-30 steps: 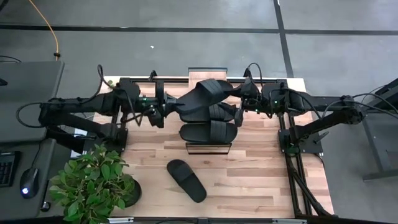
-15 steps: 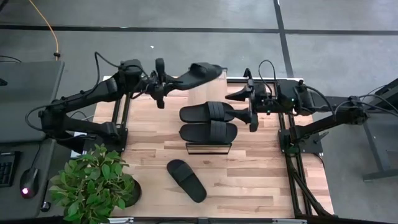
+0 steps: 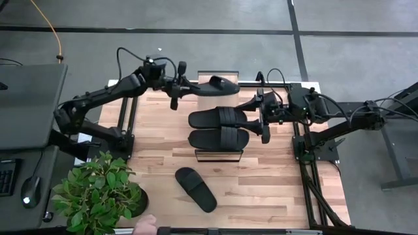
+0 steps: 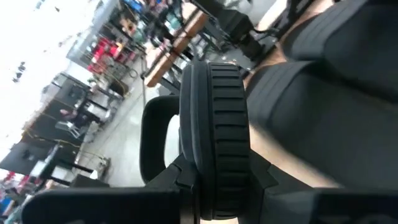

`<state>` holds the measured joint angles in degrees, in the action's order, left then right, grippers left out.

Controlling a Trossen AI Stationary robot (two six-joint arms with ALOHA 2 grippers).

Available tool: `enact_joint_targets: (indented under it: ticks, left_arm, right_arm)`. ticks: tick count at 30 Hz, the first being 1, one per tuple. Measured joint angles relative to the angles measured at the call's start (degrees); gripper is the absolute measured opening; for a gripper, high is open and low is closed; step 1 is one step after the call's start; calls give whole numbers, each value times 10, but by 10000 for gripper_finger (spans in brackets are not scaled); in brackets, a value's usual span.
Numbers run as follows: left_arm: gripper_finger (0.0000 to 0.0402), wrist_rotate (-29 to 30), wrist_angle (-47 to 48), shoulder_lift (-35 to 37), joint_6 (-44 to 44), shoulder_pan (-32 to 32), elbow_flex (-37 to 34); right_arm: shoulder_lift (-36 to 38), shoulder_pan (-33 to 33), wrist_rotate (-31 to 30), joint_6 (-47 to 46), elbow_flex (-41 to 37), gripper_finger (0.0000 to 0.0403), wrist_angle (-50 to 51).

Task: Pick and place slides into the shelf
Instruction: Put the black slipper on the shelf

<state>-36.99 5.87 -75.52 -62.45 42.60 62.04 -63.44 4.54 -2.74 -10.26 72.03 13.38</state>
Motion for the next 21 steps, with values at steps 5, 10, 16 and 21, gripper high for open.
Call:
enact_joint_targets:
  ticks: [5, 10, 16, 21]
  left_arm:
    - [44, -75, -38, -30, 10, 34, 0]
    - [45, -145, -79, -56, 23, 61, 0]
    - [46, -167, -117, -80, 37, 77, 0]
    - [48, -164, -127, -99, 44, 78, 0]
  right_arm:
    - [-5, 0, -15, 2, 0, 270, 28]
    - [-21, -12, -39, -3, 0, 270, 58]
    - [-55, -52, -41, -15, 0, 270, 69]
    - [-86, -110, -30, -13, 0, 270, 63]
